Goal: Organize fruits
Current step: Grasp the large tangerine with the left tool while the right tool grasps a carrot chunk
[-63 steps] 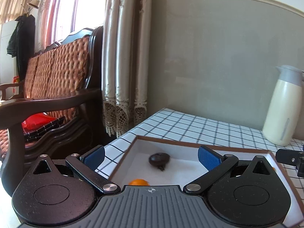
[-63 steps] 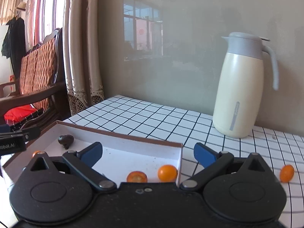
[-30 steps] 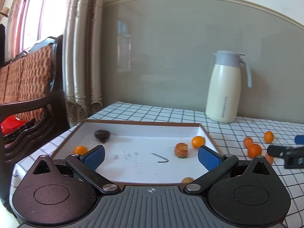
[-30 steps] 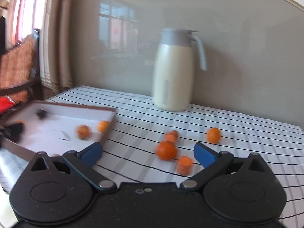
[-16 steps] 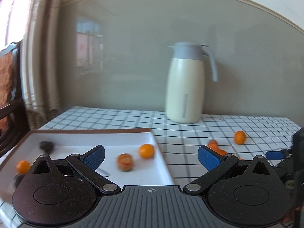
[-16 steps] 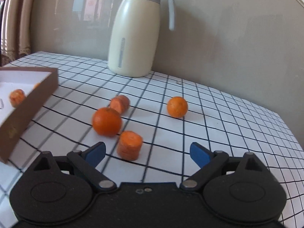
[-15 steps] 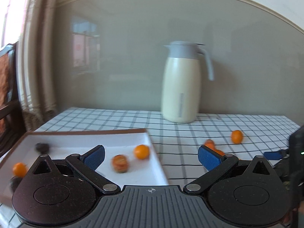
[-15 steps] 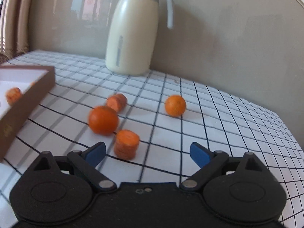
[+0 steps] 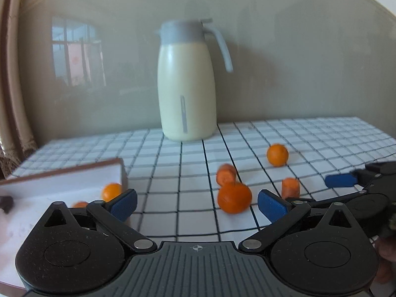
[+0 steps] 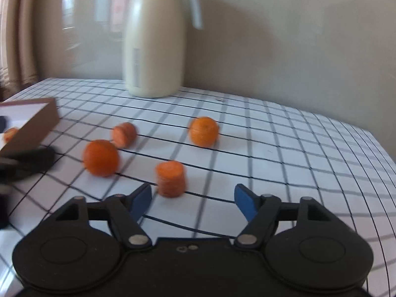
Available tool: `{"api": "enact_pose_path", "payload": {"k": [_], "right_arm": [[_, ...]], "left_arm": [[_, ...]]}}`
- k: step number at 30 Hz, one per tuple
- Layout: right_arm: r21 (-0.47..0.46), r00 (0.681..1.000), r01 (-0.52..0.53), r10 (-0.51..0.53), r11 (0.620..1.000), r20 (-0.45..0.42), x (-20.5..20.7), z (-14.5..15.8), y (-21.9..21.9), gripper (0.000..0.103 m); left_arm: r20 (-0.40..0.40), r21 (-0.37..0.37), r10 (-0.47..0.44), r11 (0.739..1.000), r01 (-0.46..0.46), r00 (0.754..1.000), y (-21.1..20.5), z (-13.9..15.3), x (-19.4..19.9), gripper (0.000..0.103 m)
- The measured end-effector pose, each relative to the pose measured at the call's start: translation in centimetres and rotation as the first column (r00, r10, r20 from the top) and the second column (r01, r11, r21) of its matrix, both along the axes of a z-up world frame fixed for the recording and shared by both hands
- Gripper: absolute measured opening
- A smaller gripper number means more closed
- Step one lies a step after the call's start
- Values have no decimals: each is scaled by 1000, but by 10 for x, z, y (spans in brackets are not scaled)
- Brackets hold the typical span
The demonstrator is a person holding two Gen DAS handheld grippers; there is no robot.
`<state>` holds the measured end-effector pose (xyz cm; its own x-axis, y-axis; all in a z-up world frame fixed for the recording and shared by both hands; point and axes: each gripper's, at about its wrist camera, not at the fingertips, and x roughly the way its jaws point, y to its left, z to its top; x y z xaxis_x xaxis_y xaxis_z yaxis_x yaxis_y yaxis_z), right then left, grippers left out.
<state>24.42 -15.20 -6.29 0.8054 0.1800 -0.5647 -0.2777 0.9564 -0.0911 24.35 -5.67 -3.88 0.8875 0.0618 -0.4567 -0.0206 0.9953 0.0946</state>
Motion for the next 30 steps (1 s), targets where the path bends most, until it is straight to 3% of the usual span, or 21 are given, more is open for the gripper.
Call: {"api": "enact_pose_path", "payload": {"k": [1,5,9,12,14,17,24,27,30], "right_arm": [[0,1000,-5,5,1000,-11,2,-1,0,46],[18,999,-31,32,999,-23,12,-1,-4,41],[-20,999,-44,43,999,-6,24,-3,-3,38],[-11,1000,-12,12,1000,-11,31,-3,-12,34],[4,1000,1,-1,1000,-20,33,-3,-20,25],[49,999,5,-4,999,-33,36,-5,-30,25],[59,999,2,0,998,-37,41,-5,-32,27],[64,999,10,-8,998,-38,42,-5,-31,27],[73,999,10,-6,997,-43,43,-5,-32,20]], "left_arm": [[-11,-12,9,1000,-9,1000,-1,-2,3,101],[-38,-31,19,999,-20,999,-3,-10,14,95],[-62,-50,19,999,-22,998,-3,-16,24,93],[-80,-56,4,998,-9,997,-9,-21,31,93],[-84,-60,-9,998,4,996,-15,-22,35,92],[-95,-61,-17,998,11,995,-24,-25,44,89],[-152,-81,9,996,-22,988,-23,-31,61,57],[-153,-72,9,997,-20,988,-24,-32,63,55],[-151,-75,11,997,-23,988,-23,-32,63,51]]}}
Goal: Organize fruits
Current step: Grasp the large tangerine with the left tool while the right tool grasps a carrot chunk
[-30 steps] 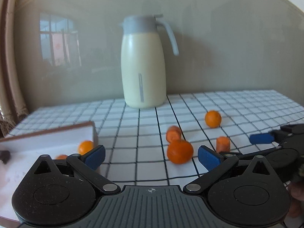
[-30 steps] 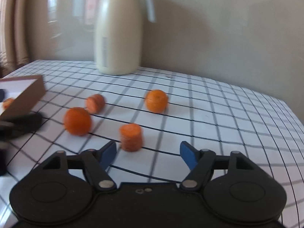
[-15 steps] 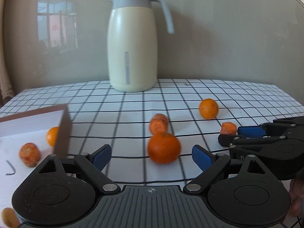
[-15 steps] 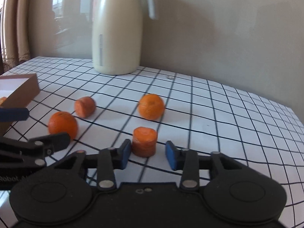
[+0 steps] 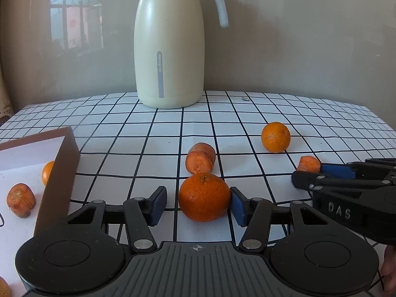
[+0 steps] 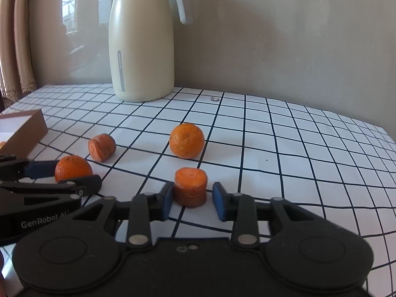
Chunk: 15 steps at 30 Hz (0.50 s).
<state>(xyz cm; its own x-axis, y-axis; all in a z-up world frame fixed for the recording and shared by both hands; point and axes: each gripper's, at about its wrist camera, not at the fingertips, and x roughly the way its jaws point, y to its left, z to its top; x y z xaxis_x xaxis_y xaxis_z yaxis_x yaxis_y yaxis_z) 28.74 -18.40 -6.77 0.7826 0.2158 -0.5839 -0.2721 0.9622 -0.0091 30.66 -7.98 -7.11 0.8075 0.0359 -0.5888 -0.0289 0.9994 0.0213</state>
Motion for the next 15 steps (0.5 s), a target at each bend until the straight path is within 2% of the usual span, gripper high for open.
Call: {"api": "enact_pose_path", "payload": {"k": [1,7,15], "right_arm": [[-1,1000,0,0,1000,-5,0,1,0,19],[-4,1000,22,-22,1000,-7,-15,5,-7,19],[13,998,52,-53,999,43,-50,28,-15,19]], "left_arm": [[5,-6,-7,1000,7,1000,1,1,-1,41],[13,-8,-26,1000,26,1000,-3,5,-14,41],[66,0,-69,998,69,995,-4,30,-57,41]]}}
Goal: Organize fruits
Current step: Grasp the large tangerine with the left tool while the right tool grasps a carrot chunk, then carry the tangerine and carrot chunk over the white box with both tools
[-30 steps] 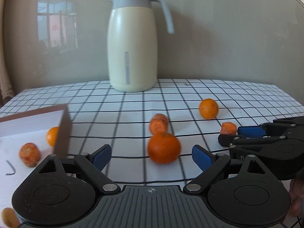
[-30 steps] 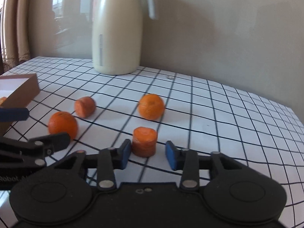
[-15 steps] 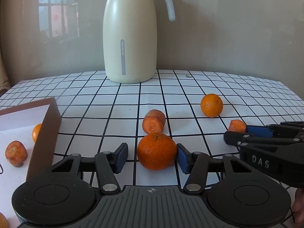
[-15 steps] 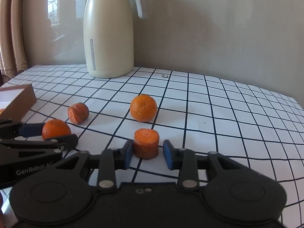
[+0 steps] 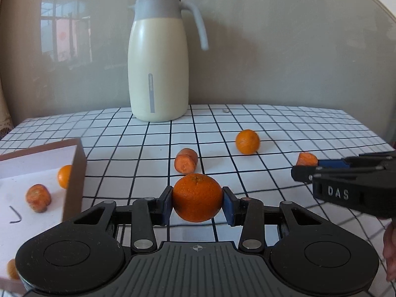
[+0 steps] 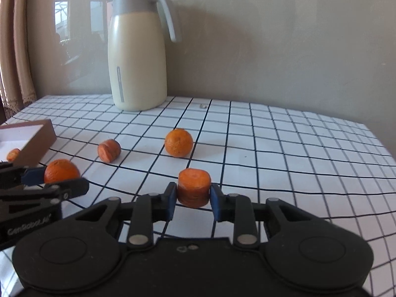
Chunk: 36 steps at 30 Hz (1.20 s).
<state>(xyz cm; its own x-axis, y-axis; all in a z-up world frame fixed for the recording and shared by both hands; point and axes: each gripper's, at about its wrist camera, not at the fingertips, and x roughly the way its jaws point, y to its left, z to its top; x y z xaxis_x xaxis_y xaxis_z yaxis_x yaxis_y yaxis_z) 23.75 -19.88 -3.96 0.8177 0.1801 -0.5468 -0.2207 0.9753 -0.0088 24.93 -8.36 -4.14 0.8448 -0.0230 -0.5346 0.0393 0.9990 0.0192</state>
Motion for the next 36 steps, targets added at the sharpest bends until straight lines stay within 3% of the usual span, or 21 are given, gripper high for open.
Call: {"api": "enact_pose_path", "payload": {"k": [9,17,25,36], "right_arm": [[18,1000,19,-19,1000,8,-50,6,-10,19],[15,999,-32,32,999,29,-90,14,4,19],[0,995,-86,86,996,55,-111,23,24,19],[-21,977,-185,186,983,107,-129,34,59,19]], "left_arm": [[36,8,-2,1000,2,999,12,14,-47,41],[63,28,-3,1000,1,998,18,23,-82,41],[94,64,17,998,-23,995,40,36,-115,41],[114,55,93,993,-100,989,80,41,-149,41]]}}
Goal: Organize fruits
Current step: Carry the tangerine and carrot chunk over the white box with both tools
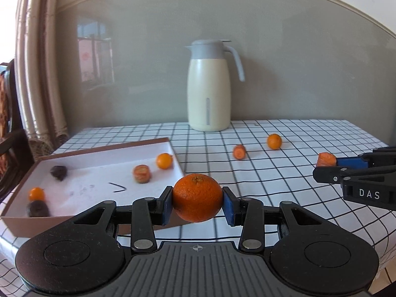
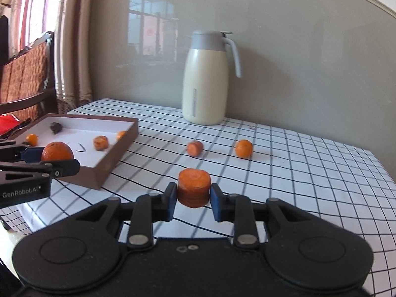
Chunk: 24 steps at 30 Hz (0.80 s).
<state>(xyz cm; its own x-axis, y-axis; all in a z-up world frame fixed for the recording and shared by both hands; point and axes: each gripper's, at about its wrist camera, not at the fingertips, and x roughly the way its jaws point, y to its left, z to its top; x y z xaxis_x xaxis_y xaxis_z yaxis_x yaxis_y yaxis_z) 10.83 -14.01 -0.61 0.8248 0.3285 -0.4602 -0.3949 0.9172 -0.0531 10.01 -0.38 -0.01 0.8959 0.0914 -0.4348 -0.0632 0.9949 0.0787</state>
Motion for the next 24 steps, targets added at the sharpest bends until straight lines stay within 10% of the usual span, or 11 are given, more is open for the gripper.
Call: {"api": "enact_pose_path", "payload": {"k": [24], "right_arm": [[9,972,-226,225,974,70,-16,9,97,19]], "left_arm": [[32,-19,200,980,-199,979,99,1,-39,41]]}}
